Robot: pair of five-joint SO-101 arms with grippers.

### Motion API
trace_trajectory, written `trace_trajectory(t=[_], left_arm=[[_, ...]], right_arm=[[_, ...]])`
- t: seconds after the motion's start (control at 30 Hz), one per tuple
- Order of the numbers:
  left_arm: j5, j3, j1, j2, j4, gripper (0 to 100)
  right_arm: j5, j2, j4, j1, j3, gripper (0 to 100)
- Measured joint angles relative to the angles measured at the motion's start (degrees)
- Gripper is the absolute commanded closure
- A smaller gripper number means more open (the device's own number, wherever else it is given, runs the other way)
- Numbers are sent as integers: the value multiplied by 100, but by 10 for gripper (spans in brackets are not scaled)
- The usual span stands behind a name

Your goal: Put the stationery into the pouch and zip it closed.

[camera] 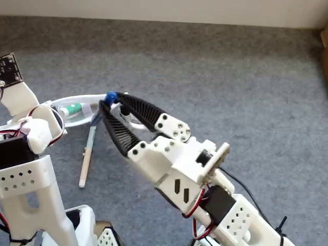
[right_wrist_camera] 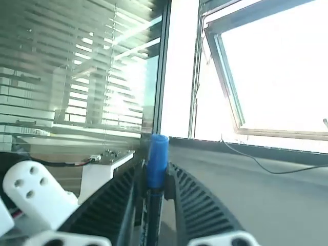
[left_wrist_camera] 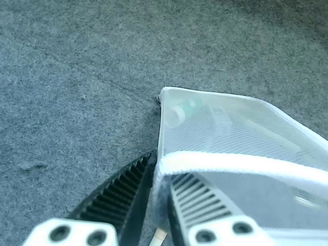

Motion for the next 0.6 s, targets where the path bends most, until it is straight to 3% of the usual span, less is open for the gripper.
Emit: trace_trajectory(t=[0.37,0.6], left_arm=[[0,0,0,0,0,992],[0,0,0,0,0,992]], right_arm=[[0,18,-844,123,0,994],[0,1002,-1459,123,0,994]])
